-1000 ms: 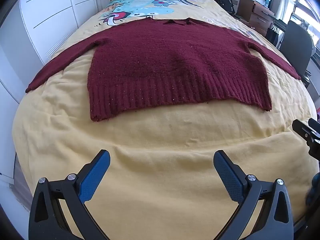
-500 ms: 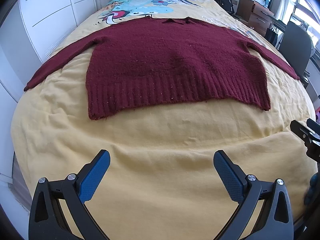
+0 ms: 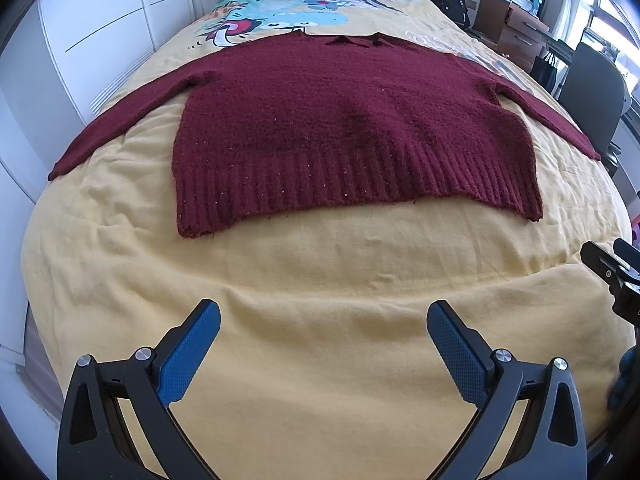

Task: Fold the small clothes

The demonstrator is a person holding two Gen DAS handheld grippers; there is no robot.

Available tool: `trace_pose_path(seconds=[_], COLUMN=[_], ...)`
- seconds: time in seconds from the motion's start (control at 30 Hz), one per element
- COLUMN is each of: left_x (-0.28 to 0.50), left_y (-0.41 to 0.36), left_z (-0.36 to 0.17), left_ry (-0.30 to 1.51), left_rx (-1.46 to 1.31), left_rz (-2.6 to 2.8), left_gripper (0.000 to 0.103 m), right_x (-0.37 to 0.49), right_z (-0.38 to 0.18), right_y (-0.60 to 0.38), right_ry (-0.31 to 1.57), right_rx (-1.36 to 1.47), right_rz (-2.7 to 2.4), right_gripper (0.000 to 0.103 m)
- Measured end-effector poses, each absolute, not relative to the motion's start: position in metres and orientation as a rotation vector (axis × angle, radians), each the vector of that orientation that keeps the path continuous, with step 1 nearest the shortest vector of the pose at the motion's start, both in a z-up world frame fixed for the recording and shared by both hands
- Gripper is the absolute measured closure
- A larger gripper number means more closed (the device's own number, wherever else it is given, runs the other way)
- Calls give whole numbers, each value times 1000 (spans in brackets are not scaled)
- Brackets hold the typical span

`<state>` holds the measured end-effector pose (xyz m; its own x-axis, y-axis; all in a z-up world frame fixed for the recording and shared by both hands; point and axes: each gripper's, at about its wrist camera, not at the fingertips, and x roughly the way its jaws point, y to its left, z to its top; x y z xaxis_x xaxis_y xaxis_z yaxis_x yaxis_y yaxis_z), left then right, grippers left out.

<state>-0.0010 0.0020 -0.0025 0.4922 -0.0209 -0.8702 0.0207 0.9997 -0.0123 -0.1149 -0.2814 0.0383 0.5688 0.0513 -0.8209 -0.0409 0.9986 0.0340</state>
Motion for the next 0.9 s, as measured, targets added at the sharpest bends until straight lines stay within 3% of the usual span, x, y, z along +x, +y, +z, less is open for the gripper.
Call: trace_pose_path(seconds=[0.9], left_x=[0], left_y=[6], left_z=[-7], left_ry=[1069], left_rx=[-14], left_rz=[-20], left_gripper=[1], right_x=[-113], right_z=[35], right_y=[-281], right_ry=[972], right_rx=[6], right_rz=[55], right_gripper=[0])
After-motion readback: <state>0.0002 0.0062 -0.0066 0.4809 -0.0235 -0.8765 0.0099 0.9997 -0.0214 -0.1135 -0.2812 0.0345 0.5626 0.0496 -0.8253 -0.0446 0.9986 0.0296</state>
